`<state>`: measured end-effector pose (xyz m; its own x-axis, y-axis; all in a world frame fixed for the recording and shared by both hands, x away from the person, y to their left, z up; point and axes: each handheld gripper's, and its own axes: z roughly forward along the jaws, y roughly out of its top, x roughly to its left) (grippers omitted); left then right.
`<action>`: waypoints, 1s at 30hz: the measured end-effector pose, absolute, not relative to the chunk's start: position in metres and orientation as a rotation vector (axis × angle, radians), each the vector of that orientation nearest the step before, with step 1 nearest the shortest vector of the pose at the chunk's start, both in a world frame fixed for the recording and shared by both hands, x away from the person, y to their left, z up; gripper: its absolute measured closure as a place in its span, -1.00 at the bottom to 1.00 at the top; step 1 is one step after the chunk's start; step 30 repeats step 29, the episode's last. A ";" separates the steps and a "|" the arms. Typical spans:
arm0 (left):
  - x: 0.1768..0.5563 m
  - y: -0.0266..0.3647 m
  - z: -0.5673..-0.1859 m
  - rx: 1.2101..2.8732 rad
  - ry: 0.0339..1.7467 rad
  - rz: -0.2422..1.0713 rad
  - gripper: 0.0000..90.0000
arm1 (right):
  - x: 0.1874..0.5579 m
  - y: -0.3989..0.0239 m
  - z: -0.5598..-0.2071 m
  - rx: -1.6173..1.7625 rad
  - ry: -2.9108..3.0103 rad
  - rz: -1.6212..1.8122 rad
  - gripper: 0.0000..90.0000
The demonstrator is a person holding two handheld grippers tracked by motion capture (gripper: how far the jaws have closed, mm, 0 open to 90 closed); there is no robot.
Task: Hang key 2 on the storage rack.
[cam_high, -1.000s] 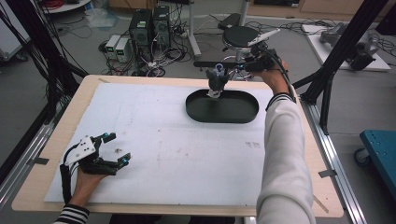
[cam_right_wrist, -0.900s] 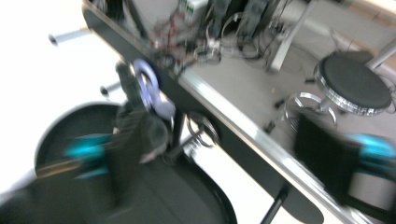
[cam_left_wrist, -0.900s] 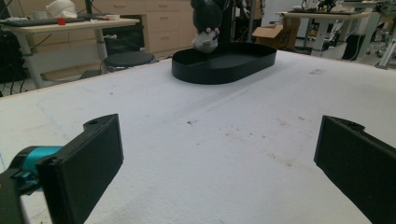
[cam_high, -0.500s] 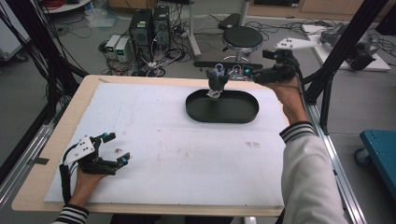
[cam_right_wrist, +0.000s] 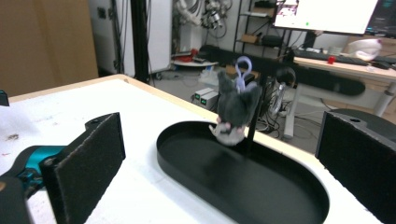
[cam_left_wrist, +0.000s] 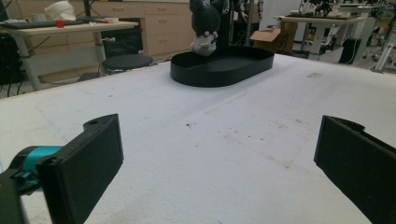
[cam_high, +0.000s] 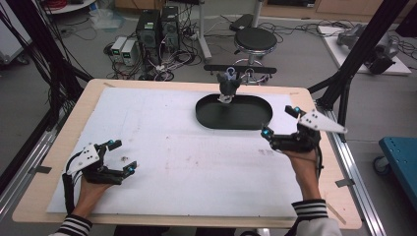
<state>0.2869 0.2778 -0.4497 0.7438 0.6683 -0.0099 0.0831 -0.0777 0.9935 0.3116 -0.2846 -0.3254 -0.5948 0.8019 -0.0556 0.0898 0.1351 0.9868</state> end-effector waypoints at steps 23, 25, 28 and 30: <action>0.285 0.280 -0.451 1.564 0.614 0.549 -0.96 | 0.286 -0.273 -0.448 0.916 1.753 1.515 -0.99; 0.285 0.280 -0.451 1.561 0.617 0.549 -0.96 | 0.285 -0.274 -0.447 0.908 1.736 1.528 -0.99; 0.284 0.280 -0.451 1.559 0.612 0.551 -0.96 | 0.287 -0.276 -0.449 0.941 1.738 1.534 -0.99; 0.284 0.280 -0.451 1.557 0.611 0.556 -0.96 | 0.287 -0.276 -0.449 0.945 1.739 1.530 -0.99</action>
